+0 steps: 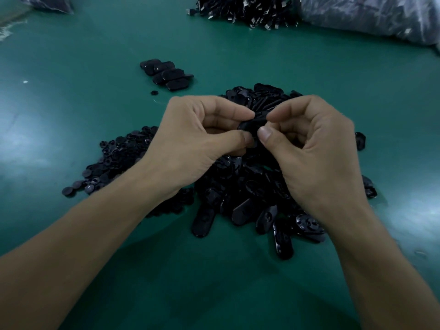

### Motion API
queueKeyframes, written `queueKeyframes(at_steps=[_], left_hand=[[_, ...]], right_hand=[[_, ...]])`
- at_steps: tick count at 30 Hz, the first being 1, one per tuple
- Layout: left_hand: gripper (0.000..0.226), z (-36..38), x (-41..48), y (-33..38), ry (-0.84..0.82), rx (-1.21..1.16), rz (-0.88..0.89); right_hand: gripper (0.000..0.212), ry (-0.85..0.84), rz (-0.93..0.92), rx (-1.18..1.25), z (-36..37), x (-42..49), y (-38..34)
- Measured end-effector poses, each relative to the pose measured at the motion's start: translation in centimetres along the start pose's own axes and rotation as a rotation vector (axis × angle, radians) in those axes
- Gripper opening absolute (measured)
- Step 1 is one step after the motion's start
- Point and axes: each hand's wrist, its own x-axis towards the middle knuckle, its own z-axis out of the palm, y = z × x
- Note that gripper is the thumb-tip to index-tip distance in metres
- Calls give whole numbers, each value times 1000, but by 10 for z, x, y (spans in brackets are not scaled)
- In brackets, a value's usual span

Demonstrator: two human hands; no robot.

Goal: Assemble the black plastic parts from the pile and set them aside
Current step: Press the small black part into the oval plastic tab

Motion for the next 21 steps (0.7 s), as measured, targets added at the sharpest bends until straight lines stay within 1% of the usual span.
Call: queueKeyframes(at_steps=[10, 16, 18, 21], left_hand=[[23, -2, 1, -2, -72, 114, 39], [14, 0, 2, -7, -86, 190, 23], [11, 0, 2, -8, -87, 202, 22], [11, -1, 3, -8, -86, 140, 12]], right_hand=[[32, 20, 8, -144, 1, -1, -2], [32, 34, 10, -223, 4, -4, -2], [30, 50, -21, -273, 7, -6, -4], [25, 88, -112, -366, 11, -11, -9]])
